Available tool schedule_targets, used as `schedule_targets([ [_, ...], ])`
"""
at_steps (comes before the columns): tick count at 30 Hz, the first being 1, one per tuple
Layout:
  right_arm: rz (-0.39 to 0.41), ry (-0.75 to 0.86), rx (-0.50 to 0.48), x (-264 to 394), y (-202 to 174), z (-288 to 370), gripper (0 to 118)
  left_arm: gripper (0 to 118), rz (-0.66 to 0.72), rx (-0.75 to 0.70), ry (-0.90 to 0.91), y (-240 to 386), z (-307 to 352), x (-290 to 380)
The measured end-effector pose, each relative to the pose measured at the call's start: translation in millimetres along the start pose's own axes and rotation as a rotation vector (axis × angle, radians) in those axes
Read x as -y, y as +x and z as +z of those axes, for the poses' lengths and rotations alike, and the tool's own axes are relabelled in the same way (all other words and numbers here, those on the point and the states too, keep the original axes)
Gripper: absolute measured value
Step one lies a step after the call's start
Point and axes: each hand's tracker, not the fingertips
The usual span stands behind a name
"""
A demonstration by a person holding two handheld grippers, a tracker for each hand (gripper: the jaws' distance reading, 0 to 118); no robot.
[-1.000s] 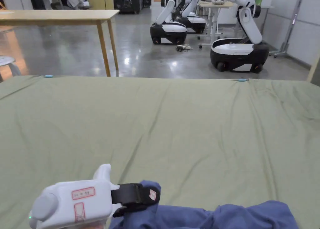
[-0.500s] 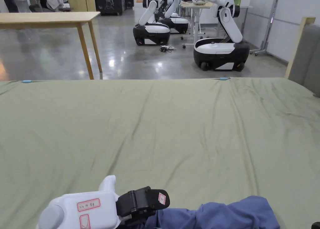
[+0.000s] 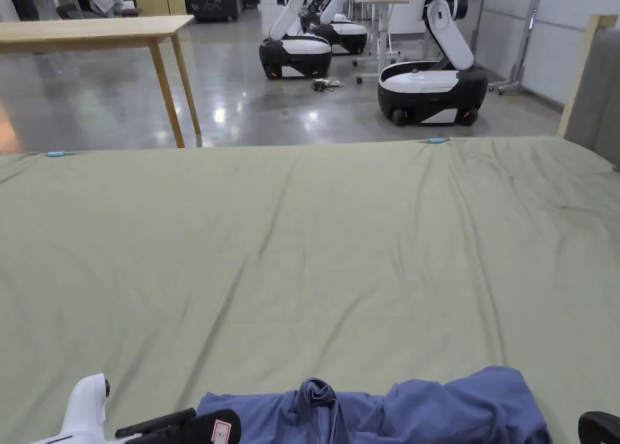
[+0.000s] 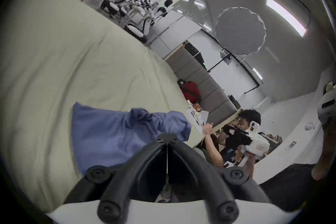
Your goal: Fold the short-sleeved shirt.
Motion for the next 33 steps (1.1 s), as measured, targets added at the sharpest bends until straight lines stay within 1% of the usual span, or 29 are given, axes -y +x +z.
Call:
schedule_targets([
  [3,0.006,0.003,-0.003,0.2,-3.2,-1.7,0,0,0.014,-0.033,-0.012,-10.5,-17.6,-0.6],
  [7,0.002,0.004,-0.005,0.5,-6.6,2.2,0,0,0.127,0.037,-0.081,-45.4,-69.9,1.6],
  [10,-0.002,0.002,0.003,2.4,-6.4,7.3,0,0,0.142,0.006,-0.131,-57.4,-112.8,5.9],
  [14,-0.001,-0.005,0.022,2.6,-4.7,13.1,0,0,0.208,-0.018,-0.206,-71.4,-159.3,13.9],
  [19,-0.001,-0.017,0.044,3.5,-2.8,16.0,0,0,0.197,-0.016,-0.227,-68.2,-177.4,17.6],
  [22,-0.006,-0.021,0.045,5.2,-2.1,15.2,0,0,0.184,-0.033,-0.236,-67.6,-175.9,18.3],
  [25,-0.008,-0.023,0.042,6.0,-2.0,14.0,0,0,0.163,-0.045,-0.217,-53.8,-161.1,13.7],
  [30,-0.01,-0.006,0.028,4.9,-4.1,12.0,0,0,0.042,0.079,-0.094,-11.6,-97.1,8.2],
  [33,-0.006,0.013,0.013,2.9,-7.0,9.3,0,0,-0.068,0.057,-0.016,12.6,-45.7,16.1],
])
